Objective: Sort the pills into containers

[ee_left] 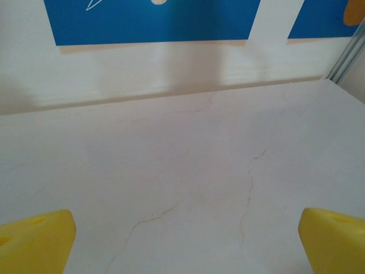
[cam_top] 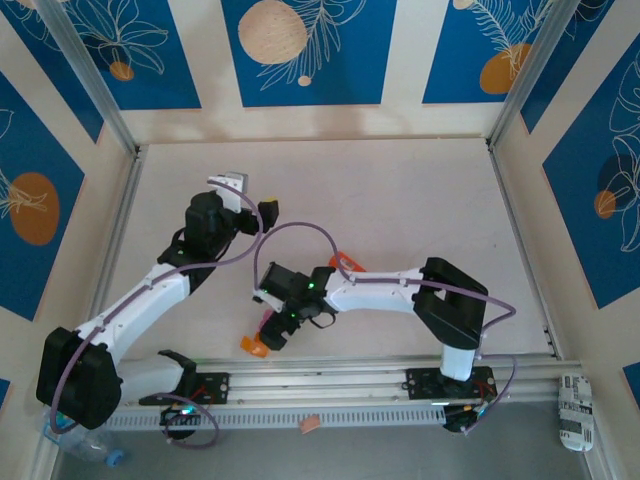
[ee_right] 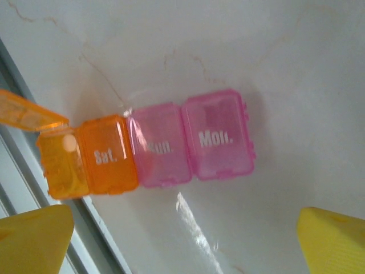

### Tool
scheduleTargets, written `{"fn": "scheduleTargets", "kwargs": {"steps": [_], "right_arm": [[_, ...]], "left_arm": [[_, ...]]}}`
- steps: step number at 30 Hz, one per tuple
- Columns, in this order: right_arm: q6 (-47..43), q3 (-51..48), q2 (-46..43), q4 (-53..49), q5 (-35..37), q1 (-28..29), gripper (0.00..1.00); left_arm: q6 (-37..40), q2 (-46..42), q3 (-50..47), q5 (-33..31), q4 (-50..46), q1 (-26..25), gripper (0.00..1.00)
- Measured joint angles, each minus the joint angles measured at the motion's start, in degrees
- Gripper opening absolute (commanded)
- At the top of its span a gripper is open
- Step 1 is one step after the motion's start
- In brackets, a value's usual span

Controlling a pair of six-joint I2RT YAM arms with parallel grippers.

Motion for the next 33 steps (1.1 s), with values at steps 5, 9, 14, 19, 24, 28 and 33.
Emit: {"fn": "scheduleTargets", "kwargs": {"steps": [5,9,14,19,24,28,33], "right_arm": [[-0.07,3.21,2.73,0.02,1.03,0.57,0.99],[-0.09,4.72,4.57,-0.02,1.2,1.33,1.0],[-0.09,5.44,6.73,-0.2,1.31,2.29,1.0],[-0.07,5.75,7.56,-0.66,1.99,2.32,1.0],[-0.07,6.71,8.37,-1.09,2.51,1.79,1.0],[-0.07,6.93,8.59,-1.11,2.71,0.66,0.99],[-0.02,6.93,8.59,-1.11,3.26,-2.71,0.98]], "left_arm": [[0.15,0.0,0.0,-0.63,-1.64,0.61,1.0],[0.17,-0.09,0.0,-1.66,-2.45,1.29,1.0],[0.13,-0.94,0.0,-2.75,-3.54,2.62,1.0],[0.11,-1.92,0.0,-2.93,-3.76,3.3,1.0],[0.09,-2.1,0.0,-2.91,-3.78,3.45,1.0],[0.07,-2.1,0.0,-2.89,-3.78,3.52,1.0],[-0.17,-2.1,0.0,-2.86,-3.76,3.52,1.0]]}}
